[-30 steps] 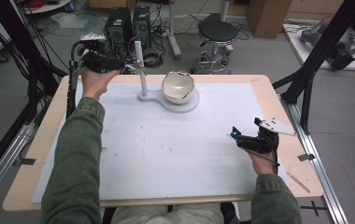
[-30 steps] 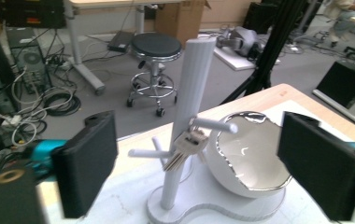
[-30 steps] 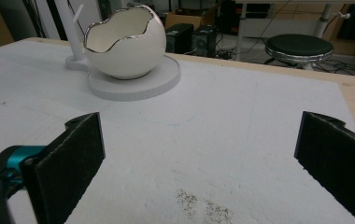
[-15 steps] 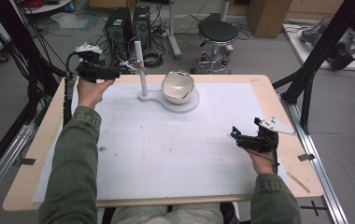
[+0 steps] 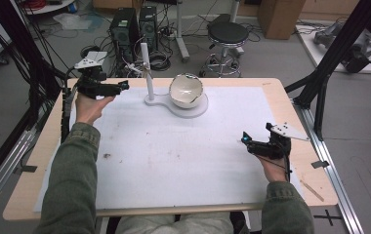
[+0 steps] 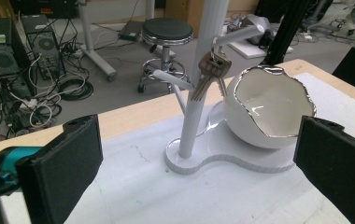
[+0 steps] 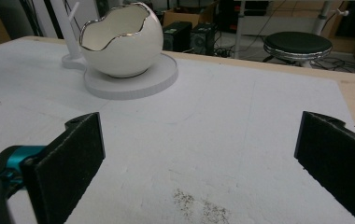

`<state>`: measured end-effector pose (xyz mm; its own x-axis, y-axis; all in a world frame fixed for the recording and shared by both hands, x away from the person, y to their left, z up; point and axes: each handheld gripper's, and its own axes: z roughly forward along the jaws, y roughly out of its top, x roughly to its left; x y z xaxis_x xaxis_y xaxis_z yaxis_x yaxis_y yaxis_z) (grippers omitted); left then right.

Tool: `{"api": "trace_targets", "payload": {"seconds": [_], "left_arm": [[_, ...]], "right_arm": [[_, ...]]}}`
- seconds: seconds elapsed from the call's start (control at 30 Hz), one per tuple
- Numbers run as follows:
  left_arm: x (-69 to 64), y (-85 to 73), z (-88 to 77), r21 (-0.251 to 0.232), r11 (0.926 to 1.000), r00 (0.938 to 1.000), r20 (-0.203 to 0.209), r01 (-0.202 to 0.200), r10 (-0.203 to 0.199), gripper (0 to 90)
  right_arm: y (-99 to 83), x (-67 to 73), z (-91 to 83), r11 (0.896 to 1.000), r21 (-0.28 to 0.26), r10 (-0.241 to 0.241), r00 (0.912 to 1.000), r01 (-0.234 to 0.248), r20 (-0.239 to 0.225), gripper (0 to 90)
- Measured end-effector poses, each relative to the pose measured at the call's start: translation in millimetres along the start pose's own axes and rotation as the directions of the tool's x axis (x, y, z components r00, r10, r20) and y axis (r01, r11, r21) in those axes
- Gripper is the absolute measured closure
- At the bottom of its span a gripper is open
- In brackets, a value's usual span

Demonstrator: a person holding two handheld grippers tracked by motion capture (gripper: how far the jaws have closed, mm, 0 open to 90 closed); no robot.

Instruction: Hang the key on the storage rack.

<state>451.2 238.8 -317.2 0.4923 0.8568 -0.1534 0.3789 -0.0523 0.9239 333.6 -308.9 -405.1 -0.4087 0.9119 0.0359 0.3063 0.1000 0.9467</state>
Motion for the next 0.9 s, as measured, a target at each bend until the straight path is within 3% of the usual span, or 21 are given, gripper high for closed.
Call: {"api": "trace_targets", "payload": {"seconds": [0.4, 0.9], "left_arm": [[1.3, -18.6, -20.8, 0.009, 0.9998, 0.9998, 0.001, -0.019, 0.019, 1.7], [7.4, -44.7, -37.6, 0.019, 0.9998, 1.0, -0.008, 0.005, -0.005, 1.7]], "right_arm": [[-0.1, 0.1, 0.6, 1.0, 0.002, -0.003, 1.0, 0.003, -0.002, 0.6], [-0.3, 0.6, 0.9, 1.0, 0.008, 0.0, 1.0, 0.0, 0.0, 0.6]]}}
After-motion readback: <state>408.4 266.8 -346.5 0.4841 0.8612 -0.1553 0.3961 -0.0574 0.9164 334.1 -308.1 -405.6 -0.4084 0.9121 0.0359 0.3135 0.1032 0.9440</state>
